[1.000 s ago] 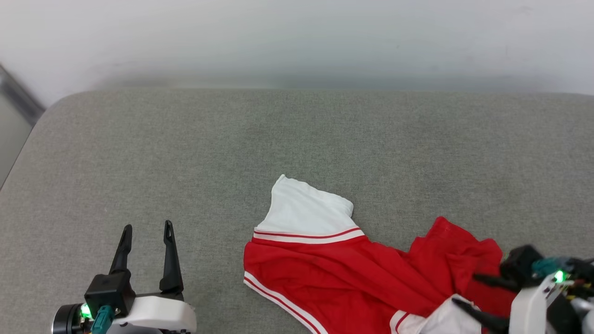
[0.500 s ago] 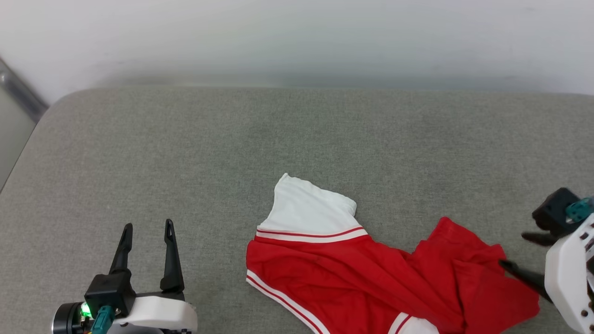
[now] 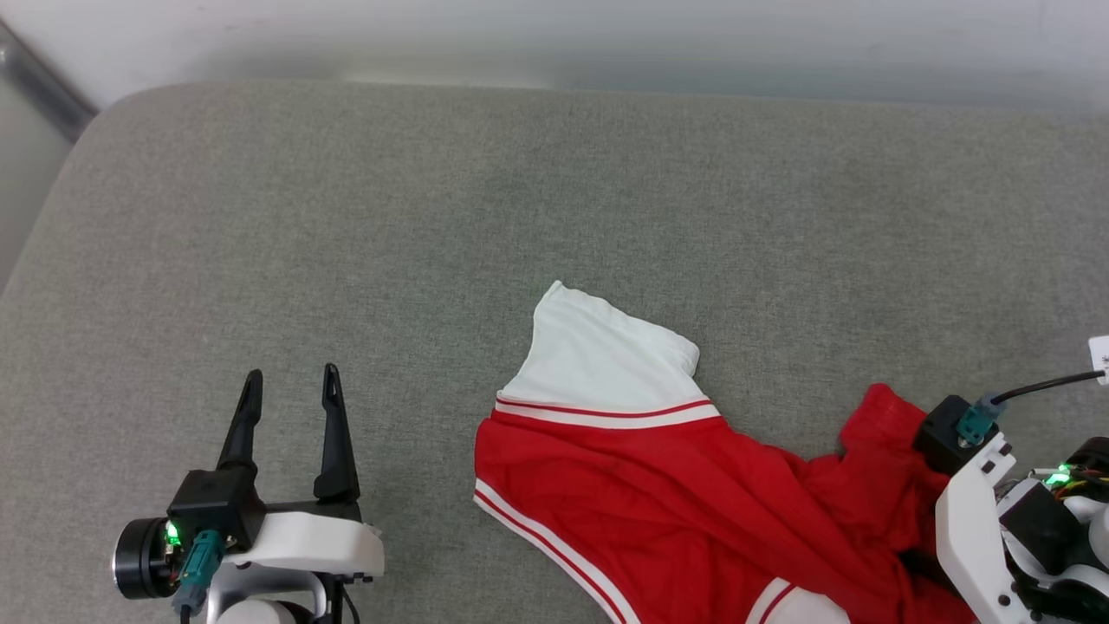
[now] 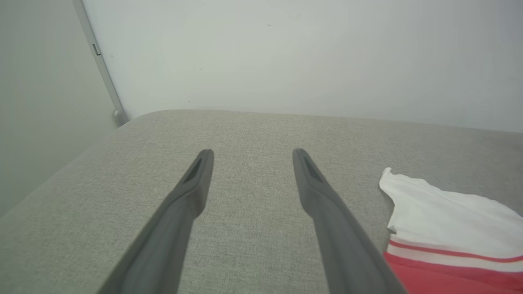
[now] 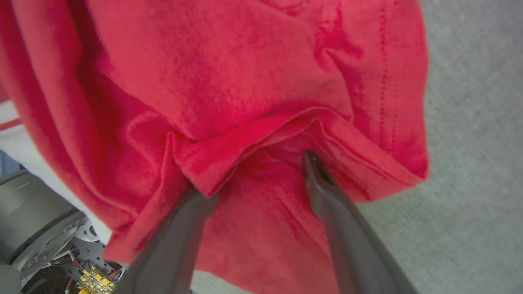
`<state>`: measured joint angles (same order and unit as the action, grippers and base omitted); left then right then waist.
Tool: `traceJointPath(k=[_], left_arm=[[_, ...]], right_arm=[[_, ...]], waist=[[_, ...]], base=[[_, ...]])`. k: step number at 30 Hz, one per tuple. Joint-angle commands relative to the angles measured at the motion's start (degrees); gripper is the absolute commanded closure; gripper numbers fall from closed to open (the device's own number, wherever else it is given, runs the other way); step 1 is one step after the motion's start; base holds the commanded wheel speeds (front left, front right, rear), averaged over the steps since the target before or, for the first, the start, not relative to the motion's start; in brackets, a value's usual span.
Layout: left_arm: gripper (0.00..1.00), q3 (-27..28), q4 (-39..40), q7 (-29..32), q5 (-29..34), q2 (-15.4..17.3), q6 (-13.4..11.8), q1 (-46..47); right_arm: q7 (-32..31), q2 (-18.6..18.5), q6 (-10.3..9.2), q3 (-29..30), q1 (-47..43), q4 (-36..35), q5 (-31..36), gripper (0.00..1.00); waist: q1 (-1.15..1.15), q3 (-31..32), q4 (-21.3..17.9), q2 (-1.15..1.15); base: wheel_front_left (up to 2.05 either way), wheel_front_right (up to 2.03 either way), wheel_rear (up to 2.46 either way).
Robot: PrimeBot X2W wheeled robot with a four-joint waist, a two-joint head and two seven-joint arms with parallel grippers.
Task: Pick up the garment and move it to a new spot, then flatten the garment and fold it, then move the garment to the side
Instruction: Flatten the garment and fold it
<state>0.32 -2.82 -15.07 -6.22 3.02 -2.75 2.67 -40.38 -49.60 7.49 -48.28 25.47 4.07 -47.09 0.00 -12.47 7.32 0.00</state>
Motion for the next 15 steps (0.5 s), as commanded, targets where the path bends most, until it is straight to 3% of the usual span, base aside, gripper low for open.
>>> traceJointPath(k=[1, 4, 6, 7, 15], left_arm=[[0.0, -0.1, -0.1, -0.1, -0.1, -0.1, 0.0, 0.9], [0.0, 0.0, -0.2, -0.1, -0.2, -0.1, -0.3, 1.3], [0.0, 0.2, -0.3, -0.1, -0.3, -0.1, -0.5, 1.4], [0.0, 0.2, -0.4, -0.1, -0.3, -0.1, -0.4, 1.3], [0.0, 0.1, -0.9, -0.1, -0.4, -0.1, 0.0, 1.6]], right_arm=[[-0.4, 0.8, 0.01, -2.7, -0.4, 1.6, 0.2, 0.0], [0.3, 2.0, 0.02, -6.1, -1.4, 4.4, -0.8, 0.0], [2.7, 1.9, 0.02, -6.7, 0.3, 4.7, -0.4, 0.78], [3.9, 1.5, -0.01, -6.5, 1.5, 4.6, -0.2, 1.0], [10.2, -3.5, -0.02, -0.8, 13.8, -0.6, -1.1, 1.0]], waist=[[0.0, -1.0, 0.5, 0.0], [0.0, -1.4, 0.5, 0.0], [0.0, -1.4, 0.2, 0.0], [0.0, -1.3, 0.0, 0.0], [0.0, 0.0, -0.1, 0.0]], base=[[0.0, 0.0, 0.0], [0.0, 0.0, 0.0], [0.0, 0.0, 0.0], [0.0, 0.0, 0.0], [0.0, 0.0, 0.0]])
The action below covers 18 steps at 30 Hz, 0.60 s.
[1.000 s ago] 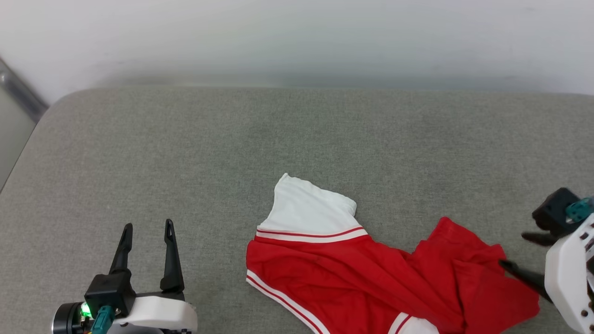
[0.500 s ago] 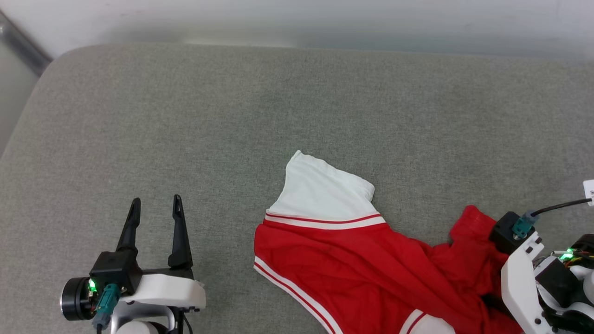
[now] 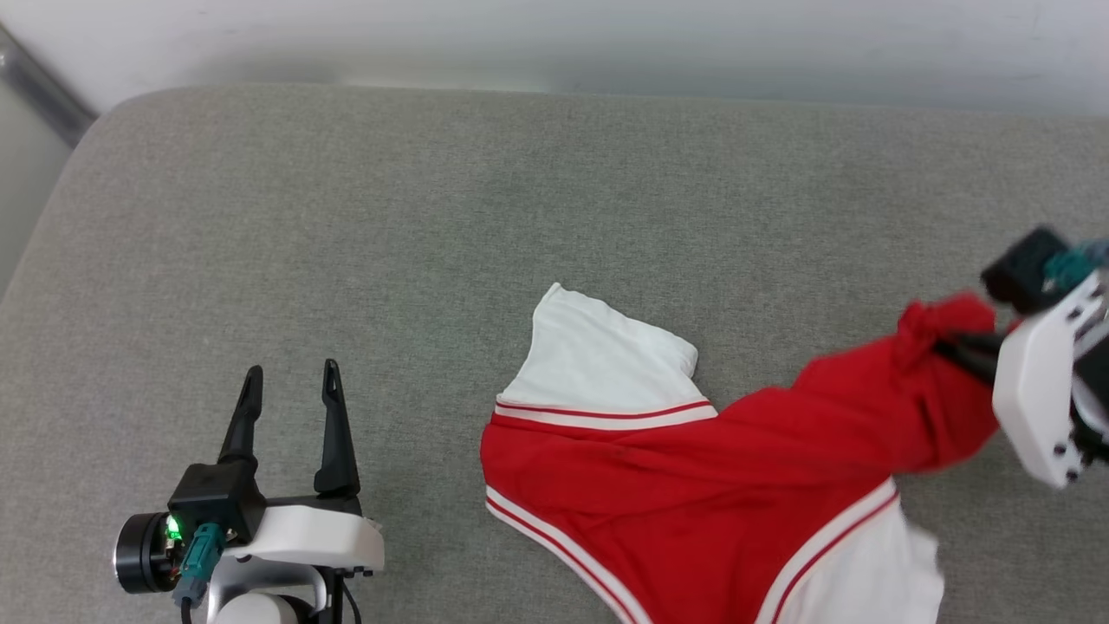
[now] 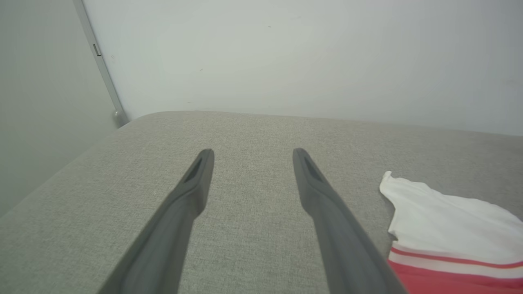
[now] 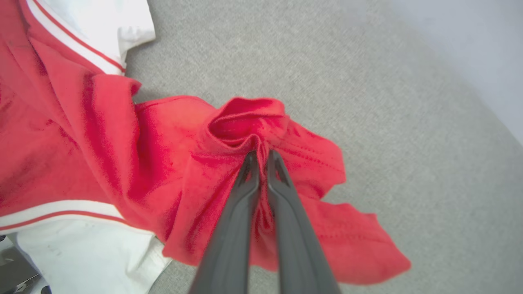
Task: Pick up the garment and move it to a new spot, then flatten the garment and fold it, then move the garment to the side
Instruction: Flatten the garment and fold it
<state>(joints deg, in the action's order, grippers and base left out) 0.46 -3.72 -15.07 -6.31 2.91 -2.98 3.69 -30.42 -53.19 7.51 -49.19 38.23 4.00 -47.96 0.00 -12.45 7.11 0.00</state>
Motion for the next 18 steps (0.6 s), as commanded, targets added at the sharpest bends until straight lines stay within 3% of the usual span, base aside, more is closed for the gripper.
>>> traceJointPath(k=[1, 4, 8, 13, 18], left_arm=[[0.0, -0.2, 0.1, -0.1, -0.4, 0.0, 0.2, 0.7], [0.0, -0.9, 0.4, -0.1, -1.0, 0.0, 0.1, 1.3], [0.0, -1.5, 1.0, -0.1, -1.7, 0.0, -0.4, 1.8], [0.0, -2.7, 1.2, -0.1, -2.7, -0.1, -0.8, 3.1], [0.0, -4.1, 0.9, -0.1, -3.5, 0.0, -1.4, 4.3]], right_arm=[[0.3, -0.1, -0.04, 0.8, 2.8, -0.9, -0.3, 1.0], [-0.8, 0.3, -0.04, 1.9, 8.5, -1.5, 0.5, 1.0], [-3.9, 4.5, -0.04, 0.4, 14.6, 1.9, 1.8, 1.0], [-6.4, 12.1, -0.04, -5.1, 19.9, 13.1, 4.1, 1.0], [-7.3, 17.4, -0.04, -11.8, 18.8, 24.5, 4.3, 1.0]], waist=[[0.0, 0.0, 0.3, 0.0], [0.0, -0.8, 1.2, 0.0], [0.0, -2.7, 2.3, 0.0], [0.0, -5.6, 3.8, 0.0], [0.0, -7.5, 5.1, 0.0]], base=[[0.0, 0.0, 0.0], [0.0, 0.0, 0.0], [0.0, 0.0, 0.0], [0.0, 0.0, 0.0], [0.0, 0.0, 0.0]])
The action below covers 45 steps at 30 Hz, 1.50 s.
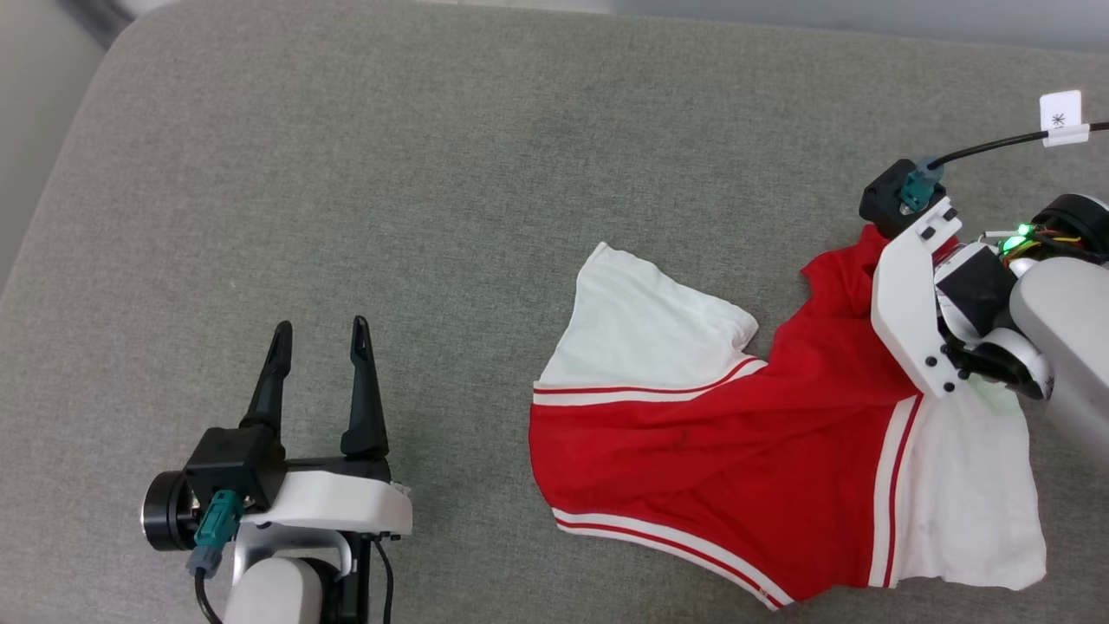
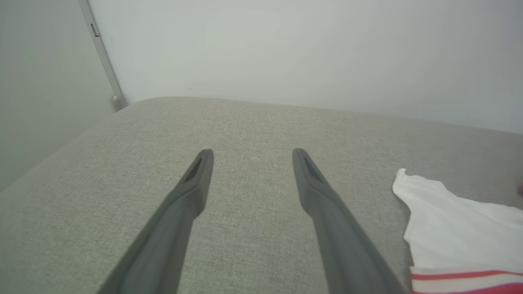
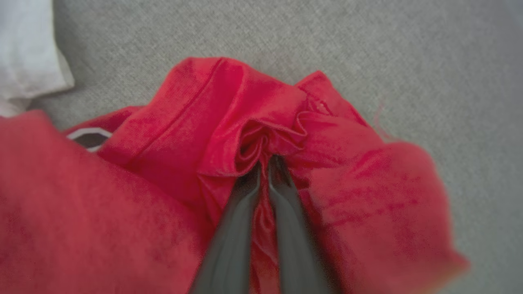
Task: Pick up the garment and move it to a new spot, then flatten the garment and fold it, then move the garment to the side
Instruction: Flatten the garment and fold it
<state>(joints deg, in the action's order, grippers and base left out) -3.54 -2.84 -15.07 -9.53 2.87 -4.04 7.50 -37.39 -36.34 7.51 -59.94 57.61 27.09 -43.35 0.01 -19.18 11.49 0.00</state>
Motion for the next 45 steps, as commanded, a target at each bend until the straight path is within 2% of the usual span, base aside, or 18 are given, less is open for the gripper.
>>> traceJointPath(k=[1, 4, 5, 6, 11, 15, 21, 28, 32, 35, 39, 45], left_arm=[[0.0, -0.2, 0.0, -0.1, -0.2, 0.0, -0.4, 0.6], [0.0, 0.1, -0.2, -0.1, 0.0, 0.0, -0.5, 0.7], [0.0, 0.5, -0.3, -0.1, 0.2, 0.0, -0.5, 0.5], [0.0, 0.7, -0.4, -0.1, 0.4, 0.0, -0.4, 0.3], [0.0, 1.4, -1.0, -0.1, 1.2, 0.0, 0.0, -1.3], [0.0, 1.7, -1.1, -0.1, 1.5, 0.0, 0.3, -2.7], [0.0, 1.8, -0.6, -0.1, 1.8, 0.0, 0.4, -4.3], [0.0, 1.9, -0.1, -0.1, 1.9, 0.0, 0.7, -4.8], [0.0, 1.9, 0.0, -0.1, 1.9, 0.0, 0.8, -4.5], [0.0, 1.8, 0.0, -0.1, 1.8, 0.0, 0.9, -4.0], [0.0, 1.4, 0.0, -0.1, 1.6, 0.0, 0.9, -3.2], [0.0, 1.2, -0.1, -0.1, 1.5, 0.0, 0.8, -2.1]], right_arm=[[-0.4, 1.2, -0.01, -2.4, -1.1, 3.0, -0.8, 1.0], [1.5, 2.6, 0.05, -3.7, -1.4, 6.0, -3.6, 1.0], [2.7, 2.7, 0.04, -3.8, -0.9, 6.2, -4.1, 0.62], [4.3, 2.3, 0.03, -4.0, 0.1, 6.0, -4.3, 0.0], [12.3, -2.5, -0.04, -4.2, 4.0, 1.8, -5.7, 0.0], [12.8, -8.3, -0.04, -5.6, 5.2, -5.0, -7.7, 0.0], [6.4, -17.4, -0.04, -4.6, 4.2, -15.9, -14.2, 0.0], [-6.5, -24.2, -0.03, -3.1, -2.6, -24.3, -24.2, 0.0], [-11.2, -25.2, -0.03, -2.8, -7.8, -25.8, -26.9, 0.0], [-12.2, -24.8, -0.04, -2.2, -10.0, -25.4, -27.6, 0.0], [-11.8, -22.2, -0.03, -0.5, -14.3, -22.9, -28.1, 0.0], [-10.4, -16.3, -0.03, 1.1, -20.4, -18.4, -27.8, 0.0]], waist=[[-0.01, -0.9, 0.7, 0.0], [-0.01, -0.7, 0.5, 0.0], [-0.01, -0.4, 0.2, 0.0], [-0.01, 0.0, -0.2, 0.0], [-0.01, 3.5, -2.0, 0.0], [-0.01, 6.1, -3.5, 0.0], [-0.01, 7.8, -5.0, 0.0], [-0.01, 7.9, -5.6, 0.0], [-0.01, 7.0, -5.4, 0.0], [-0.01, 6.5, -5.2, 0.0], [-0.01, 4.9, -4.5, 0.0], [-0.01, 2.9, -3.7, 0.0]], base=[[0.0, 0.0, 0.0], [0.0, 0.0, 0.0], [0.0, 0.0, 0.0], [0.0, 0.0, 0.0], [0.0, 0.0, 0.0], [0.0, 0.0, 0.0], [0.0, 0.0, 0.0], [0.0, 0.0, 0.0], [0.0, 0.0, 0.0], [0.0, 0.0, 0.0], [0.0, 0.0, 0.0], [0.0, 0.0, 0.0]])
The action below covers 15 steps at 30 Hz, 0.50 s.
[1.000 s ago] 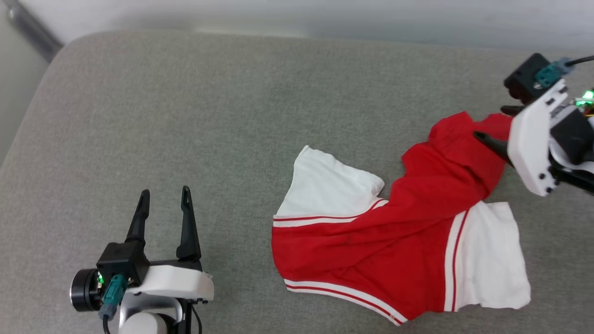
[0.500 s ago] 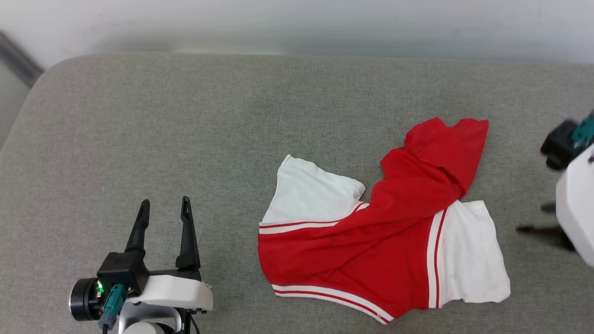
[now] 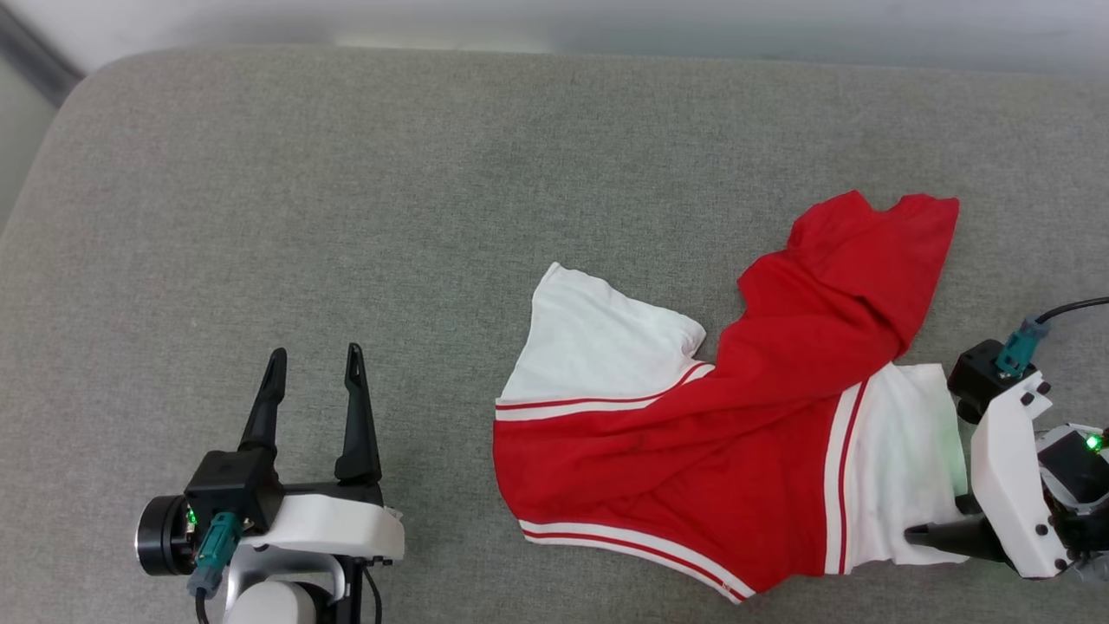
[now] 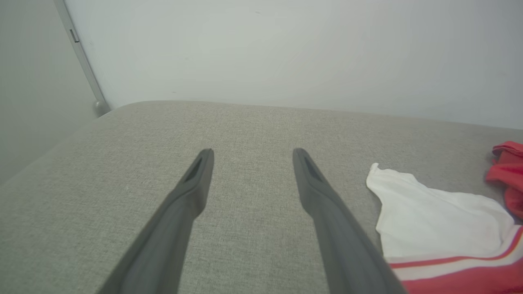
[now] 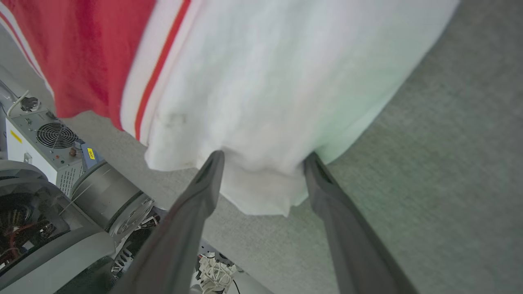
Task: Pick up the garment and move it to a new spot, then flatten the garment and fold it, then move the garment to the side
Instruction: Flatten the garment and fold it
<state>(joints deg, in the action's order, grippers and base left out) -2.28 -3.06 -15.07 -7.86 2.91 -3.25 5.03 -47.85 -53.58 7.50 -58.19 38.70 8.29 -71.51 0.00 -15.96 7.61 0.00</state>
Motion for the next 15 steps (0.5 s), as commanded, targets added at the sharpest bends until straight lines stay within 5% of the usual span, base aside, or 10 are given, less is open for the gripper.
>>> traceJointPath(k=[1, 6, 7, 8, 15], left_arm=[[0.0, 0.0, 0.0, -0.1, -0.2, 0.0, 0.0, 0.6], [0.0, 0.5, -0.2, -0.1, 0.2, 0.0, -0.1, 1.0], [0.0, 0.6, -0.3, -0.1, 0.5, 0.0, -0.1, 1.1], [0.0, 0.8, -0.4, -0.1, 0.6, 0.0, -0.1, 1.1], [0.0, 1.7, -0.7, -0.1, 1.7, 0.1, 1.0, 1.4]], right_arm=[[0.0, 1.7, -0.02, -1.1, -2.6, 0.6, 1.2, 0.0], [0.5, 4.0, 0.0, -2.0, -6.6, 1.3, 5.3, 0.0], [0.6, 4.3, 0.0, -1.7, -6.9, 1.5, 5.8, 0.89], [0.7, 4.4, 0.0, -1.5, -7.2, 1.5, 6.6, 1.0], [4.8, 4.3, -0.02, 4.3, -6.0, -0.1, 8.5, 1.0]], waist=[[0.0, -0.6, 0.3, 0.0], [0.0, -0.9, -0.2, 0.0], [0.0, -0.8, -0.4, 0.0], [0.0, -0.7, -0.7, 0.0], [0.0, 1.5, -3.0, 0.0]], base=[[0.0, 0.0, 0.0], [0.0, 0.0, 0.0], [0.0, 0.0, 0.0], [0.0, 0.0, 0.0], [0.0, 0.0, 0.0]])
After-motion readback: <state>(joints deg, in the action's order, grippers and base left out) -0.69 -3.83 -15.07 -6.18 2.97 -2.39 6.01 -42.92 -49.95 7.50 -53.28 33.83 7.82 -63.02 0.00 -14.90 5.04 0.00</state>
